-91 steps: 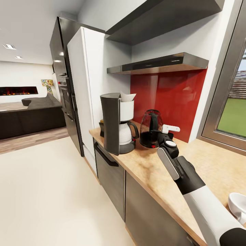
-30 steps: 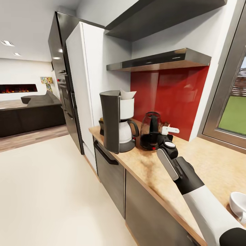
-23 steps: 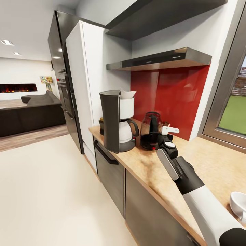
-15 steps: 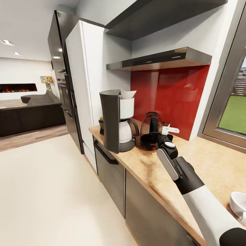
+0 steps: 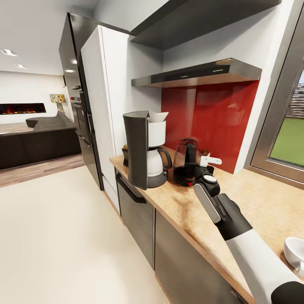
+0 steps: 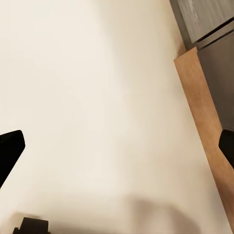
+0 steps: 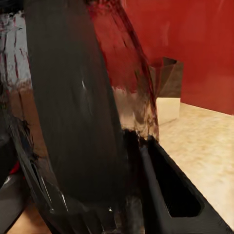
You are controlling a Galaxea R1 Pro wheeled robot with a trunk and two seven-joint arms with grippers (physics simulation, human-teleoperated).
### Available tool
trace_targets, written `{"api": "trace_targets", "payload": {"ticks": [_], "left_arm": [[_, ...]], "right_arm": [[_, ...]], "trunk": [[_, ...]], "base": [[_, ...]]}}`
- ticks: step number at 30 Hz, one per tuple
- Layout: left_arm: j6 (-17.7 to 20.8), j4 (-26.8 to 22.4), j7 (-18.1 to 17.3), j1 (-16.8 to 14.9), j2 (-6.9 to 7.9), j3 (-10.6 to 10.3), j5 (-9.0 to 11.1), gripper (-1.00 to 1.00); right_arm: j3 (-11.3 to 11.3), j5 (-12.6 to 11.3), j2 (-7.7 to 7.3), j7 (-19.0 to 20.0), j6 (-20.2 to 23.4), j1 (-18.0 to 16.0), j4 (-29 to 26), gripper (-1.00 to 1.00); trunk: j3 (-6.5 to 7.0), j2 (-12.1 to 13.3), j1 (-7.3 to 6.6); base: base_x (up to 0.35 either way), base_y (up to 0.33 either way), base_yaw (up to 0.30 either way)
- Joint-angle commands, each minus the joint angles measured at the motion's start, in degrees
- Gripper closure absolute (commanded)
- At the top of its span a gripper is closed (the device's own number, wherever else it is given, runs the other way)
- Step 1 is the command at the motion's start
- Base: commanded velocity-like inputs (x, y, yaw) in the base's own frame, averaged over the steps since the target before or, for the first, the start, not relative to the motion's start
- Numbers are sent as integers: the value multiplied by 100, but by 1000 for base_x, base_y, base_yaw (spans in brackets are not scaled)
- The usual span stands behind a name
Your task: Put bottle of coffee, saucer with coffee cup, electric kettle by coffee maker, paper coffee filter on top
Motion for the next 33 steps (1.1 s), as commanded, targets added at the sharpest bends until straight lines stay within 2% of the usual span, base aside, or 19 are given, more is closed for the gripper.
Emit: {"api": "trace_targets", "payload": {"ticks": [1, 25, 33], "left_arm": [[-6, 7, -35, -5, 1, 44, -4, -100], [-6, 3, -37, -5, 1, 45, -4, -100], [-6, 2, -37, -5, 1, 45, -4, -100]], "right_arm": [[21, -40, -7, -49, 15, -1, -7, -100], [21, -40, -7, -48, 19, 2, -7, -100], [21, -40, -7, -48, 19, 6, -6, -100]], "trunk": [[-6, -4, 0], [-6, -4, 0], [-6, -4, 0]], "base": [[0, 0, 0], [-1, 0, 0], [-123, 0, 0]]}}
